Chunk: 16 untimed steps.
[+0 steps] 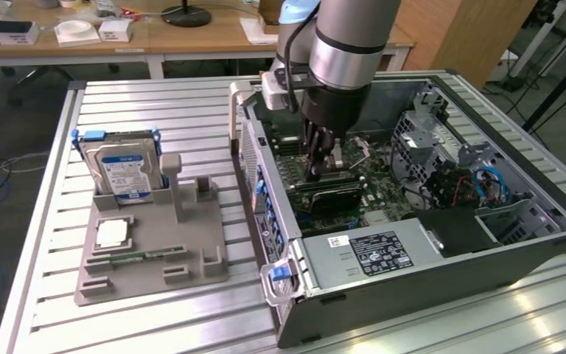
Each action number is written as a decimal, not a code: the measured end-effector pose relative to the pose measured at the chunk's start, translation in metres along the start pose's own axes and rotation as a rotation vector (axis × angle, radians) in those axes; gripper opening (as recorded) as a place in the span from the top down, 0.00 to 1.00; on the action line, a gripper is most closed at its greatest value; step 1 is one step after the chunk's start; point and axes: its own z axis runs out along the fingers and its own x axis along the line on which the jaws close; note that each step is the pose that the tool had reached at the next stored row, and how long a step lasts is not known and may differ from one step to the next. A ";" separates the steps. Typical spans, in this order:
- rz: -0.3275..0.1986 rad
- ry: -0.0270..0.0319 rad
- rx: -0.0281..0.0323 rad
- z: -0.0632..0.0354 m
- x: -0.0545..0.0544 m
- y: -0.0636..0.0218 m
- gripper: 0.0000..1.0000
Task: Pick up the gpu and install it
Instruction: 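Press down on the gpu until it lock into place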
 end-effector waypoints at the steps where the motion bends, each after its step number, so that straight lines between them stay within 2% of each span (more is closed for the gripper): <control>1: 0.000 0.0010 -0.0175 -0.0001 0.000 0.0008 0.89; 7: 0.002 0.0066 -0.1261 -0.0001 0.000 0.0047 0.89; 8: 0.003 0.0072 -0.1405 0.0000 0.000 0.0057 0.89; 9: 0.003 0.0076 -0.1449 -0.0001 0.001 0.0071 0.89; 10: 0.003 0.0075 -0.1458 0.0000 0.001 0.0086 0.89; 16: 0.011 0.0068 -0.1456 0.0003 0.002 0.0177 0.89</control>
